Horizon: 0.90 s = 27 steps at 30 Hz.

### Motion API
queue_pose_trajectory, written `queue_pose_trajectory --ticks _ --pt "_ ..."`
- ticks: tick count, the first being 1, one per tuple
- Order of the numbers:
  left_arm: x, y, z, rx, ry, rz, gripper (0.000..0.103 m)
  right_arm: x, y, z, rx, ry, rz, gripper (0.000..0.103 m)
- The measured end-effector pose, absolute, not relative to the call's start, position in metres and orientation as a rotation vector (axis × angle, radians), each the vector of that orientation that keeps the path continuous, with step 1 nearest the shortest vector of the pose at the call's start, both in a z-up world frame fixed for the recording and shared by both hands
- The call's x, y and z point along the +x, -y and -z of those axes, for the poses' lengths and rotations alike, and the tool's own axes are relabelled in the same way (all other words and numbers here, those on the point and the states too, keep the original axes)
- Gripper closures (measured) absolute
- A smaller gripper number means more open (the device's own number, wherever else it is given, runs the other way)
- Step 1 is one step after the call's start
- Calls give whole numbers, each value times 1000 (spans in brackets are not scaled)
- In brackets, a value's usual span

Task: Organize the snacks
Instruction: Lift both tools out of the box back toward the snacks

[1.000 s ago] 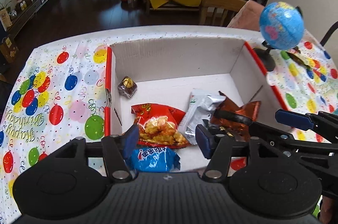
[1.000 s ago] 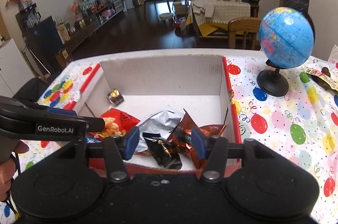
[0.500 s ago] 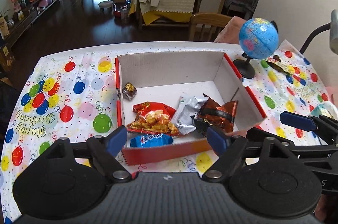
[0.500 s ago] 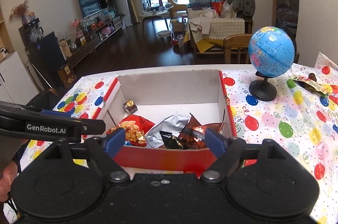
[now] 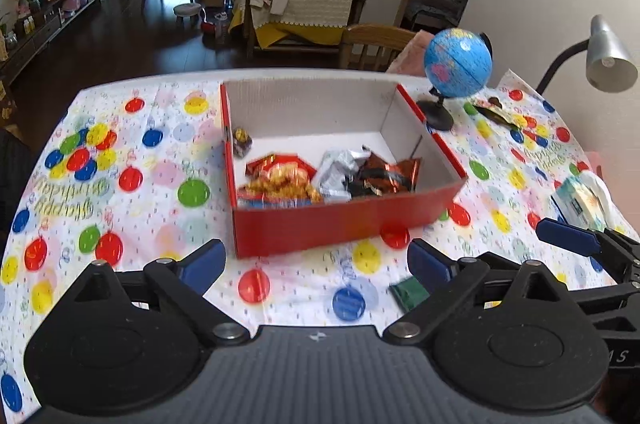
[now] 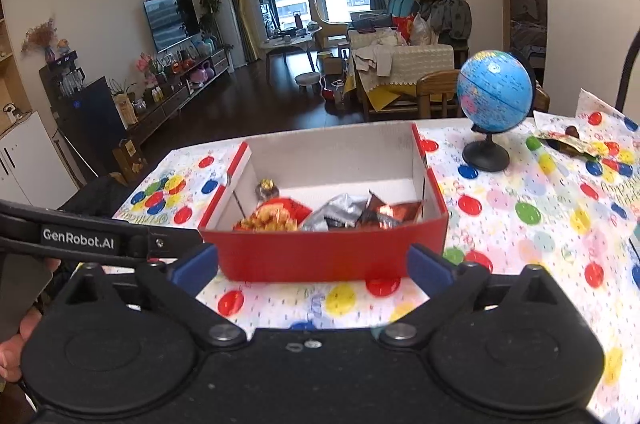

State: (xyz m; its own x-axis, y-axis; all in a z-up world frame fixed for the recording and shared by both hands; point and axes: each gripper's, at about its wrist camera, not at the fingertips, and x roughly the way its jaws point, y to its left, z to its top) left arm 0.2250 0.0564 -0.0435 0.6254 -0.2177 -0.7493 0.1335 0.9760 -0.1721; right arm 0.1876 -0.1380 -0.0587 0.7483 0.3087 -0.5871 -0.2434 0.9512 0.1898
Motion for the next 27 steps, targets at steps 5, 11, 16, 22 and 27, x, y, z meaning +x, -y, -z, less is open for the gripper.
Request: queue_pose_trajectory --ticks 5,11,16,22,27 --pt "203 -57 58 -100 -898 203 5 164 139 75 106 -690 -284 1" --pt "188 -56 84 -101 -969 194 5 145 146 101 96 -736 -237 1" --pt "184 -56 108 -112 -1029 149 5 137 152 123 99 -777 -199 2" --pt "184 -43 132 -77 -1086 136 5 138 160 146 112 -823 -158 5" --pt "184 -36 152 -63 -1132 133 5 141 162 160 88 -849 -155 8"
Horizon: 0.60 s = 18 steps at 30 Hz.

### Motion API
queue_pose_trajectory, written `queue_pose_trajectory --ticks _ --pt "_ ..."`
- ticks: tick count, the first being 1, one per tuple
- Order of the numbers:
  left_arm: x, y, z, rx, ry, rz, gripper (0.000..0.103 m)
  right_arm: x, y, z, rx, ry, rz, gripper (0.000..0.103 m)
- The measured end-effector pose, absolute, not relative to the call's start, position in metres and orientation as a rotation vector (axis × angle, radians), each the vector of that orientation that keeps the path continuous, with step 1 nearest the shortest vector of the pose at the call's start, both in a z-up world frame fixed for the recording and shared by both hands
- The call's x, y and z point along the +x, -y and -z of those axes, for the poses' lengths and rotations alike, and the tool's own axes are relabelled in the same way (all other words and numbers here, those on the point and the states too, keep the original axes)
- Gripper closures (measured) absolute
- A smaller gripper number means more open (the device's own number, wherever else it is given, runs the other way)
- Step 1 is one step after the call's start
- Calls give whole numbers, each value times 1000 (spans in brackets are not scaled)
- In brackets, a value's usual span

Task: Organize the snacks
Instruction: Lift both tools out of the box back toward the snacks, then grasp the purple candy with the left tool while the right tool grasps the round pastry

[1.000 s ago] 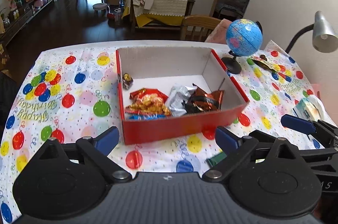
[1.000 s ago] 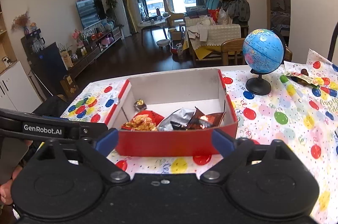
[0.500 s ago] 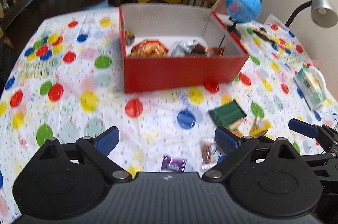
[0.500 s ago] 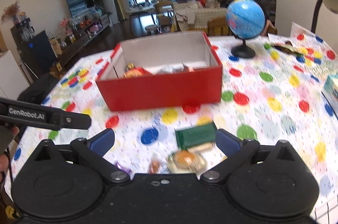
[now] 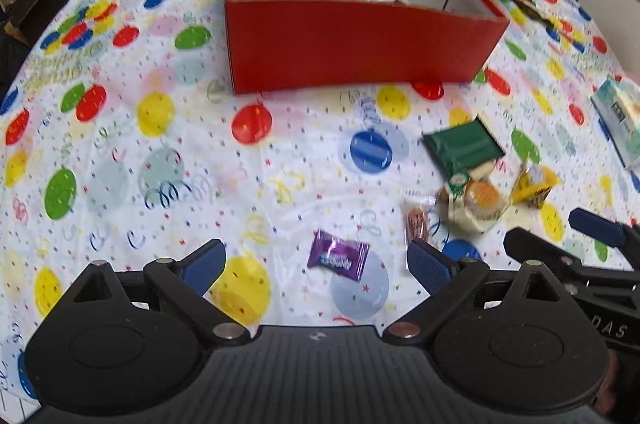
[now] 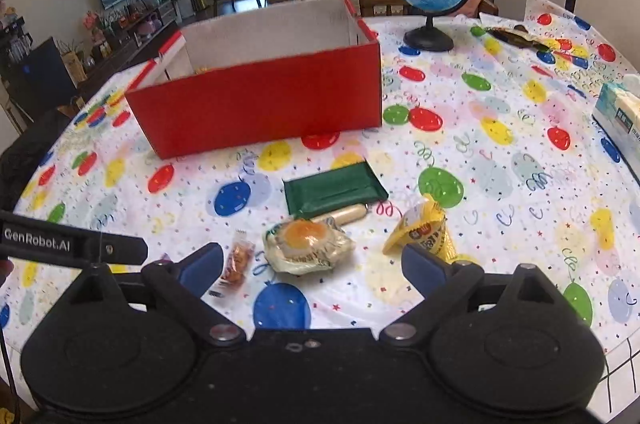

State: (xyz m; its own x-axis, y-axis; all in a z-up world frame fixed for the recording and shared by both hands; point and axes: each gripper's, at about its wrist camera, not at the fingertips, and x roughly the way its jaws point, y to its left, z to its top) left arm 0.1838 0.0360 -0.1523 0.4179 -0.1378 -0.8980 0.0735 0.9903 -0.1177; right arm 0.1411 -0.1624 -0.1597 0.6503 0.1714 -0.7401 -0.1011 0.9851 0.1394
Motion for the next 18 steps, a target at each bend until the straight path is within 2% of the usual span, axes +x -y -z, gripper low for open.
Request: queue_pose_trajectory --ticks 12,18 --pt "185 -24 181 -34 -1153 69 5 161 158 183 51 -901 -198 15" --pt "187 -16 190 -5 -1148 72 9 174 158 190 33 -912 -214 19"
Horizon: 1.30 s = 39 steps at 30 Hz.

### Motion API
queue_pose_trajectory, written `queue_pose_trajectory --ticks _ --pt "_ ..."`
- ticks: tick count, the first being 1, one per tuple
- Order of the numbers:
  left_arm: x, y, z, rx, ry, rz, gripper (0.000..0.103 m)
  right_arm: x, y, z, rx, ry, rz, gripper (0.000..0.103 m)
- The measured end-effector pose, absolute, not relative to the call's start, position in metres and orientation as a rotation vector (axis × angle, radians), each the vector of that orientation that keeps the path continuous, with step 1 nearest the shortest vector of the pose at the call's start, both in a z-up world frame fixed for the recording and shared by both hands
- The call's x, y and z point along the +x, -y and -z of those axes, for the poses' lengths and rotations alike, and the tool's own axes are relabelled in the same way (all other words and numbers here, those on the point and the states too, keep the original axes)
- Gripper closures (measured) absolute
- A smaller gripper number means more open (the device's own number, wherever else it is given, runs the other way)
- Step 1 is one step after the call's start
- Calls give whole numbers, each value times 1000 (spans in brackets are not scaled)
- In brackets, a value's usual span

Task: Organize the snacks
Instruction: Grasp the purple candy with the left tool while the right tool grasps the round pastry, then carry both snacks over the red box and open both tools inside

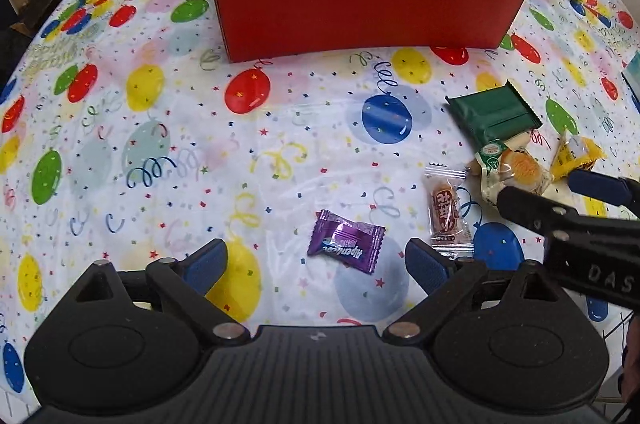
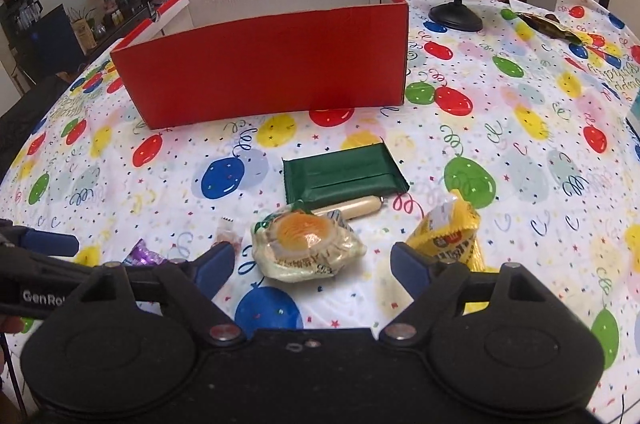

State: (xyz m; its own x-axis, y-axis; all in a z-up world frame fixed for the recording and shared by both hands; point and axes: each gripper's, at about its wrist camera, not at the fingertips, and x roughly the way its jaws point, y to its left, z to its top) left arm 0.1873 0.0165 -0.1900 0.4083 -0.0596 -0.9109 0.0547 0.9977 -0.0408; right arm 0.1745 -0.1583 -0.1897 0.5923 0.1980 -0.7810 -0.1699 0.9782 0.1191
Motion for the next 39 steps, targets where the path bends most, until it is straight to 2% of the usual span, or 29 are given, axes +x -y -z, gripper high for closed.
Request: queue_pose_trajectory --ticks 4,6,8,12,17,23,32,39 --pt "184 -9 194 22 -1145 111 26 182 157 194 23 -921 -229 21" --pt "183 -5 195 35 -1143 123 27 184 155 195 14 -925 -237 22" --pt "183 -4 196 42 -1140 130 37 187 152 198 4 -928 -245 24" --pt "184 -5 197 47 -1129 117 42 192 150 203 0 -942 -246 30" --pt "184 -7 194 53 -1116 98 66 191 149 204 -11 -941 -261 35" --pt "184 -8 193 45 -1109 113 79 187 149 203 -23 -938 -257 38" --pt "181 -19 189 12 -1119 111 86 174 154 196 17 -933 -244 39" --pt "174 -26 182 -9 -1121 114 87 158 155 182 48 -914 -246 40"
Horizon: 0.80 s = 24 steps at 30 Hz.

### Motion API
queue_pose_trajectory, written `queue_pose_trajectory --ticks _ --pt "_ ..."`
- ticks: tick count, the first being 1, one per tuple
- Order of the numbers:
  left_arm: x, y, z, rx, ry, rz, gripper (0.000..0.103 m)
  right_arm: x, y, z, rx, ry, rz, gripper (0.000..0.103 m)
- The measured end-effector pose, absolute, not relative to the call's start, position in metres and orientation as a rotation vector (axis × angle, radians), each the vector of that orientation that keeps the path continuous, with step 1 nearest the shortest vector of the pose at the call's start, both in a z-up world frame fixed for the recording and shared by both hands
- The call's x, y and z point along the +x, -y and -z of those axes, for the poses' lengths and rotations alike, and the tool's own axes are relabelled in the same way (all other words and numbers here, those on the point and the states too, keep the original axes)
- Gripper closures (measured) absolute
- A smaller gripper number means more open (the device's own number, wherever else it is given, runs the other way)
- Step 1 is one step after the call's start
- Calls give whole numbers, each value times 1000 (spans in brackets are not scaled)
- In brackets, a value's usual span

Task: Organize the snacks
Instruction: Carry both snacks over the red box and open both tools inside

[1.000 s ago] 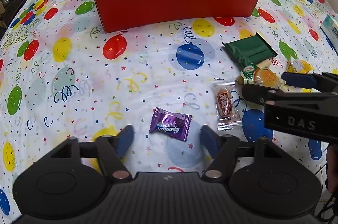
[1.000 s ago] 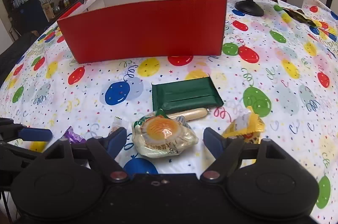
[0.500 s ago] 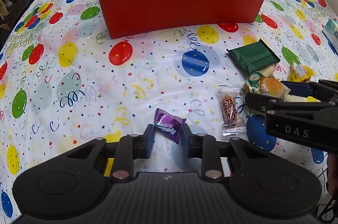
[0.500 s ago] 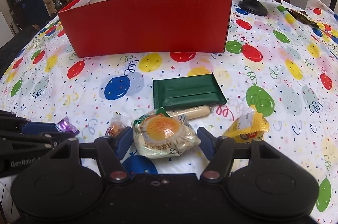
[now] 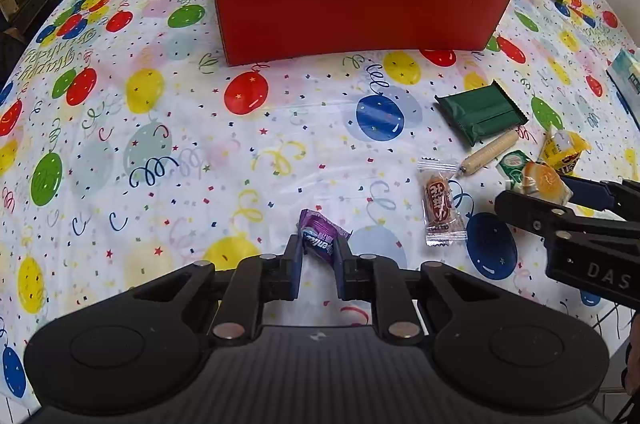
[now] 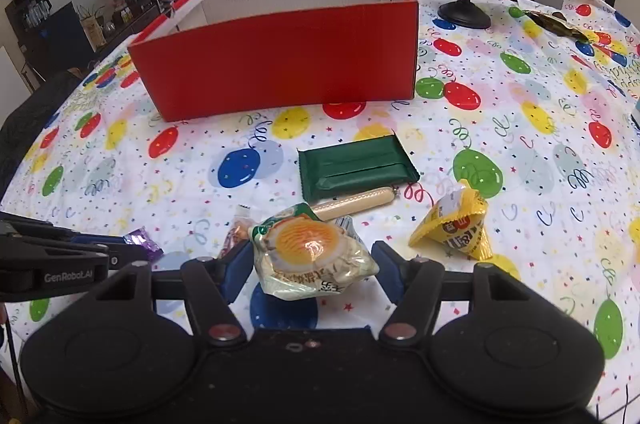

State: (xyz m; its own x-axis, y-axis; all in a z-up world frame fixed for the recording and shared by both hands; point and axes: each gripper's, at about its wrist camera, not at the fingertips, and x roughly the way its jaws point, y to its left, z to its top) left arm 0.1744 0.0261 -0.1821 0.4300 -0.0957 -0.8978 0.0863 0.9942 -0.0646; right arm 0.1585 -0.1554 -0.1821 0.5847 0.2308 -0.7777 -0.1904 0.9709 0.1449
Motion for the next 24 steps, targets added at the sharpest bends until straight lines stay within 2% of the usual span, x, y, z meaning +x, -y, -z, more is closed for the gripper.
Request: queue_pose_trajectory --ticks 11,24 --pt "164 -37 156 -40 -1080 119 87 143 150 153 66 -852 -247 40" --pt "181 -43 97 -63 -936 131 87 158 145 101 55 -754 -274 40"
